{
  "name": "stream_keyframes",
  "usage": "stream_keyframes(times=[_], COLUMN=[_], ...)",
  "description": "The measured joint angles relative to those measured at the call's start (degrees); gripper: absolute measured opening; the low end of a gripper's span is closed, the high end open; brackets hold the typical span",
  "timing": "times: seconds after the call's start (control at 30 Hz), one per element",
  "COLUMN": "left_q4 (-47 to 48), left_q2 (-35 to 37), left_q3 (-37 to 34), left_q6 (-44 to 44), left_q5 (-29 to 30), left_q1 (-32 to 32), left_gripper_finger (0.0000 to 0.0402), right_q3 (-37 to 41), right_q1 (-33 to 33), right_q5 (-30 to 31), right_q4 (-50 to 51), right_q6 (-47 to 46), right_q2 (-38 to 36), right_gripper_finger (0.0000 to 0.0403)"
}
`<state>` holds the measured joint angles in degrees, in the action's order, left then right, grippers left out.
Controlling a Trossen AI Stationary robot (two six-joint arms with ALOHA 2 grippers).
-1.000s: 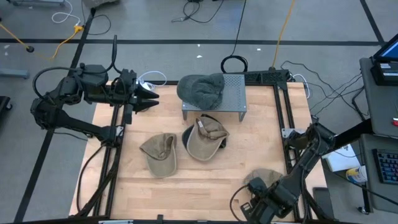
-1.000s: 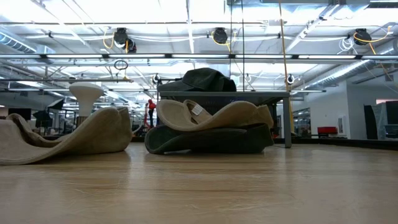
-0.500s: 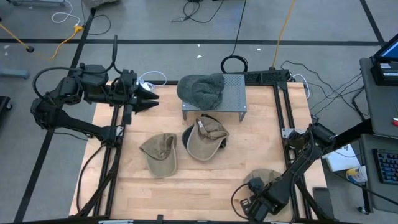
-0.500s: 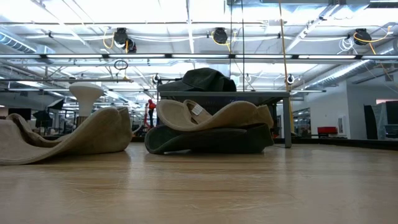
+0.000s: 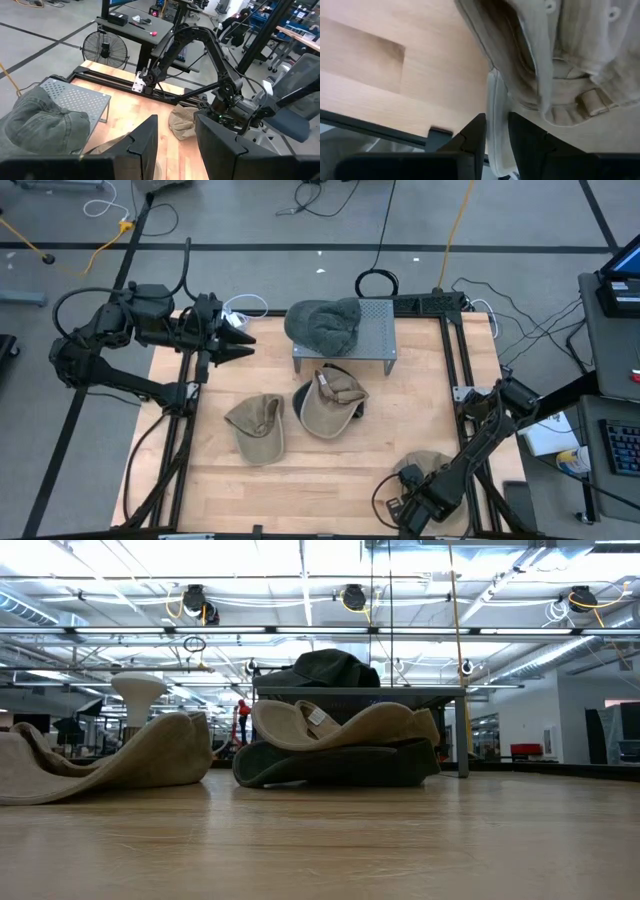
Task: Pick & Place hat
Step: Put the bottom right brown cap on the shelf
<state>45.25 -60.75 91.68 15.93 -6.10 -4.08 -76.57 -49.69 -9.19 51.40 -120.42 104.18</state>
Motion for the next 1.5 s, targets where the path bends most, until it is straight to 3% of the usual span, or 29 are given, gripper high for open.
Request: stream_keyframes(times=[0.3, 0.5, 0.8, 0.97, 1.27, 1.5], left_q4=[0.04, 0.07, 1.30, 1.31, 1.23, 1.19], left_q2=[0.00, 0.00, 0.00, 0.00, 0.00, 0.00], left_q3=[0.00, 0.00, 0.00, 0.00, 0.00, 0.00], left_q6=[0.08, 0.06, -0.40, -0.43, -1.23, -1.17], left_q5=[-0.05, -0.05, -0.05, -0.02, 0.15, 0.17], left_q1=[0.03, 0.03, -0.02, -0.02, -0.02, -0.02], left_gripper_finger=[0.0136, 0.0136, 0.0136, 0.0136, 0.0136, 0.0136], right_q3=[3.50, 4.54, 2.39, 0.00, -0.44, -0.44], right_q1=[0.00, 0.15, 0.25, 0.72, 1.69, 4.26], right_q5=[-1.60, -3.33, -2.93, 3.02, 23.83, 37.35], right_q4=[-0.09, -1.06, 0.15, 3.46, 11.95, 14.94], right_q6=[-1.90, 0.13, 1.78, 4.41, 18.18, 38.18], right_q2=[-0.07, -0.14, -2.96, -9.77, -26.13, -36.17], right_gripper_finger=[0.0072, 0.0016, 0.0007, 0.0005, 0.0005, 0.0005])
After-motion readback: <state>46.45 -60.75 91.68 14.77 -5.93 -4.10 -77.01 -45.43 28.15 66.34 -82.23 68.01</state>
